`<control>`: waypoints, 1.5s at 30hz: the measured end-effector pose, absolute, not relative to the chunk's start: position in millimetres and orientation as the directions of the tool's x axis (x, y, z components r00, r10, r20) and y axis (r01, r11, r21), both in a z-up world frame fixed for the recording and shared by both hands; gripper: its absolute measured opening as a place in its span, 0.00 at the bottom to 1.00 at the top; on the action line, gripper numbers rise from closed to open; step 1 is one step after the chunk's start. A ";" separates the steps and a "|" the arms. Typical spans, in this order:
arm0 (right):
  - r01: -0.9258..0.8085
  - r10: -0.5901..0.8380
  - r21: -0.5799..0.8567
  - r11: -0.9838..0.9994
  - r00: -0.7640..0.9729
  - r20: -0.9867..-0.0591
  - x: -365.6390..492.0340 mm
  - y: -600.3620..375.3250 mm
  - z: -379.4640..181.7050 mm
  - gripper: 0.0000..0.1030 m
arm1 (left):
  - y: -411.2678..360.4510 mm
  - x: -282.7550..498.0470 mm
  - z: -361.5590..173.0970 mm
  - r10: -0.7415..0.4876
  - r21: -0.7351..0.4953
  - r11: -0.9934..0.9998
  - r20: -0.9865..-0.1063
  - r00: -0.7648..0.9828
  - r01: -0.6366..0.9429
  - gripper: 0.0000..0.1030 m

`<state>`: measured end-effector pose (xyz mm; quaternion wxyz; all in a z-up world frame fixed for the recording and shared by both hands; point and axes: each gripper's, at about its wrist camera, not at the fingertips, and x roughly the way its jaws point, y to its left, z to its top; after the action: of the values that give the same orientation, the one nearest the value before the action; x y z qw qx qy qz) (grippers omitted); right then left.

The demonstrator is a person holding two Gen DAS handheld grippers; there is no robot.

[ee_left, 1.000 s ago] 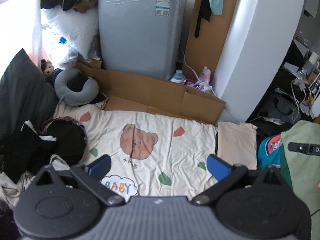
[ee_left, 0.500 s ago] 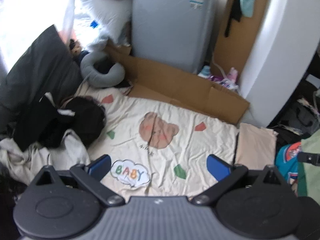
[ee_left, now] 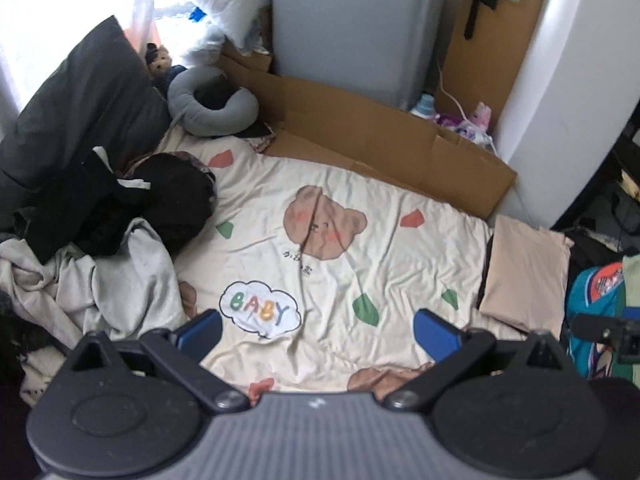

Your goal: Fold clothes

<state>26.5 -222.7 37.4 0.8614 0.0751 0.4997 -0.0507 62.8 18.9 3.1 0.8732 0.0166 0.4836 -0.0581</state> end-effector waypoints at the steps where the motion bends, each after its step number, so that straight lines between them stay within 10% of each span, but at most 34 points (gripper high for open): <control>1: 0.156 -0.011 0.075 0.985 0.491 -0.871 26.6 -219.7 36.7 0.99 | 16.4 63.0 2.0 -0.079 -0.024 0.993 -0.854 0.514 0.113 1.00; 45: 0.108 0.068 0.130 0.986 0.452 -0.890 42.1 -206.4 19.8 0.99 | 4.4 64.3 -1.4 -0.080 -0.015 0.991 -0.864 0.496 0.135 0.95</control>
<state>42.1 -206.4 19.8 0.8479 0.0840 0.5234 -0.0118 64.3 4.4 -1.4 0.8646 0.0273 0.4979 -0.0623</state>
